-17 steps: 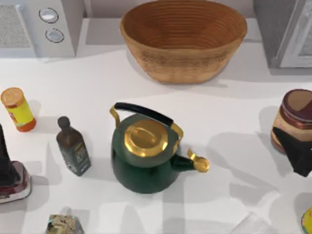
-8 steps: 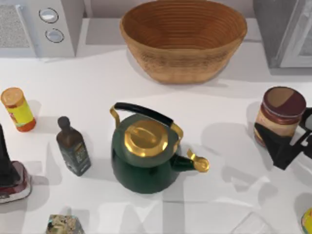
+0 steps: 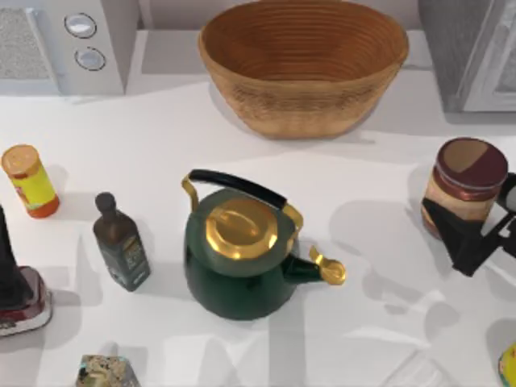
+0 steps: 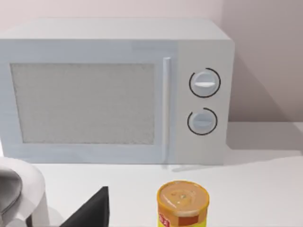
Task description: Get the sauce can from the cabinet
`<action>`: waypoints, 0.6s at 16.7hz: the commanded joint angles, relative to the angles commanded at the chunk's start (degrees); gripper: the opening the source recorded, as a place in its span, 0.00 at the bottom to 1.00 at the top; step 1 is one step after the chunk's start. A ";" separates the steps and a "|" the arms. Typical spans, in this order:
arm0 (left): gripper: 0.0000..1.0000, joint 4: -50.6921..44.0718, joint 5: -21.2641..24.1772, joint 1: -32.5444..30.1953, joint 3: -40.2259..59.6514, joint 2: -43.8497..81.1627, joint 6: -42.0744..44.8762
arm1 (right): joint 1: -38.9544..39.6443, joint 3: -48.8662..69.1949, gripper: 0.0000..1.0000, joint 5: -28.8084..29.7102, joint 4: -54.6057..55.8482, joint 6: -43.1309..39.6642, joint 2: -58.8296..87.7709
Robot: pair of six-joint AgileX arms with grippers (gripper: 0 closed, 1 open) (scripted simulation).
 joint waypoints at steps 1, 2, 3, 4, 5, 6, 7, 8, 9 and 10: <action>1.00 0.00 0.00 0.00 0.00 0.00 0.00 | 0.00 0.00 0.68 0.00 0.00 0.00 0.00; 1.00 0.00 0.00 0.00 0.00 0.00 0.00 | 0.00 0.00 0.75 0.00 0.00 0.00 0.00; 1.00 0.00 0.00 0.00 0.00 0.00 0.00 | 0.00 0.00 0.83 0.00 0.00 0.00 0.00; 1.00 0.00 0.00 0.00 0.00 0.00 0.00 | 0.00 0.00 0.90 0.00 0.00 0.00 0.00; 1.00 0.00 0.00 0.00 0.00 0.00 0.00 | 0.00 0.00 0.98 0.00 0.00 0.00 0.00; 1.00 0.00 0.00 0.00 0.00 0.00 0.00 | 0.00 0.00 1.00 0.00 0.00 0.00 0.00; 1.00 0.00 0.00 0.00 0.00 0.00 0.00 | 0.00 0.00 1.00 0.00 0.00 0.00 0.00; 1.00 0.00 0.00 0.00 0.00 0.00 0.00 | 0.00 0.00 1.00 0.00 0.00 0.00 0.00; 1.00 0.00 0.00 0.00 0.00 0.00 0.00 | 0.00 0.00 1.00 0.00 0.00 0.00 0.00; 1.00 0.00 0.00 0.00 0.00 0.00 0.00 | 0.00 0.00 1.00 0.00 0.00 0.00 0.00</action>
